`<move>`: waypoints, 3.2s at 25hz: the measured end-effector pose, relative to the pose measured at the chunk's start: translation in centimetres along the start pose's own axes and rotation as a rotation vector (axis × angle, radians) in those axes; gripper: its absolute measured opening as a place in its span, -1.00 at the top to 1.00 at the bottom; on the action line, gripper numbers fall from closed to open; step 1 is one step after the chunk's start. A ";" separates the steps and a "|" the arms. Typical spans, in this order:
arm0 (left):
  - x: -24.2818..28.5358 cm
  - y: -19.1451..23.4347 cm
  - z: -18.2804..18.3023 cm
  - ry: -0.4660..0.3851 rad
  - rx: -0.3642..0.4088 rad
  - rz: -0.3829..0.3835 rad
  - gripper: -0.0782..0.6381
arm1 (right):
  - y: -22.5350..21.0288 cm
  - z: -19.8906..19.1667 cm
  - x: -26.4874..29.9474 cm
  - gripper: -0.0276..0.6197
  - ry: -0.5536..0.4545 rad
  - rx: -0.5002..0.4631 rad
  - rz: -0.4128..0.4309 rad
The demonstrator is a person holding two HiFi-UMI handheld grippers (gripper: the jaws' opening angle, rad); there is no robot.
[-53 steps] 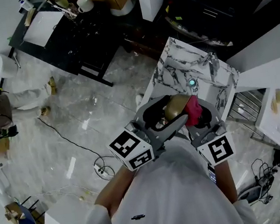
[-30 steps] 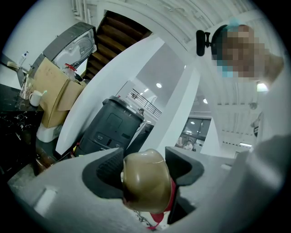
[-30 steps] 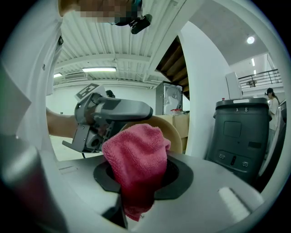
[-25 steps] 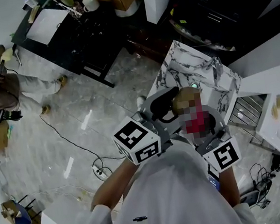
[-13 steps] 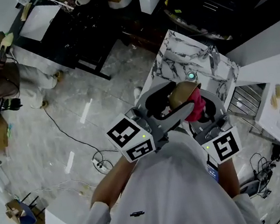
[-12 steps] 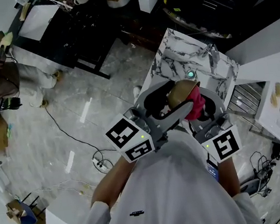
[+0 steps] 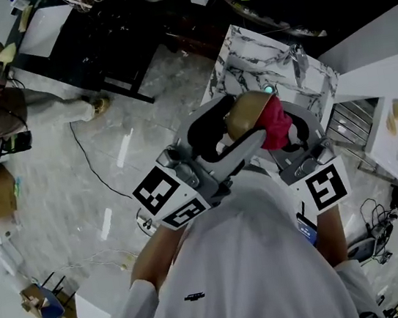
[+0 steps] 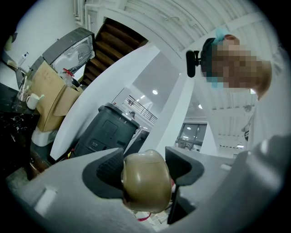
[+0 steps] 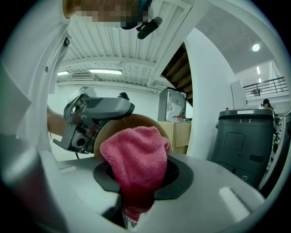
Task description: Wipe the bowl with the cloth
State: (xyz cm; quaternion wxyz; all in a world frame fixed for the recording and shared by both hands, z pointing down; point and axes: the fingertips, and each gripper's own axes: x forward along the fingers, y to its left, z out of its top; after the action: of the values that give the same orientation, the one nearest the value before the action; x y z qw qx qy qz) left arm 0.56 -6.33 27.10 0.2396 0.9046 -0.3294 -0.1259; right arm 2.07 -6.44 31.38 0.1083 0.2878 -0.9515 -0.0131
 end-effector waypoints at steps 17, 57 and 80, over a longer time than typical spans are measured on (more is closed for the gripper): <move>1.5 0.4 -2.6 0.067 -0.097 -0.041 -0.03 | 2.1 0.5 -1.3 0.53 -0.101 0.111 0.082; 0.5 0.8 -1.8 0.083 -0.092 -0.044 -0.04 | -0.1 -0.6 0.9 0.53 0.051 -0.009 -0.092; 1.5 0.6 -3.8 0.145 -0.083 -0.059 -0.04 | -0.1 -1.5 0.0 0.53 -0.010 0.098 -0.056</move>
State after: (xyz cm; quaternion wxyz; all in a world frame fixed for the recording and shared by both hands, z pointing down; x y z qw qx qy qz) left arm 2.80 -6.41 30.56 0.2961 0.9100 -0.2788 -0.0806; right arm 2.43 -6.46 32.87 0.0887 0.3194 -0.9430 0.0290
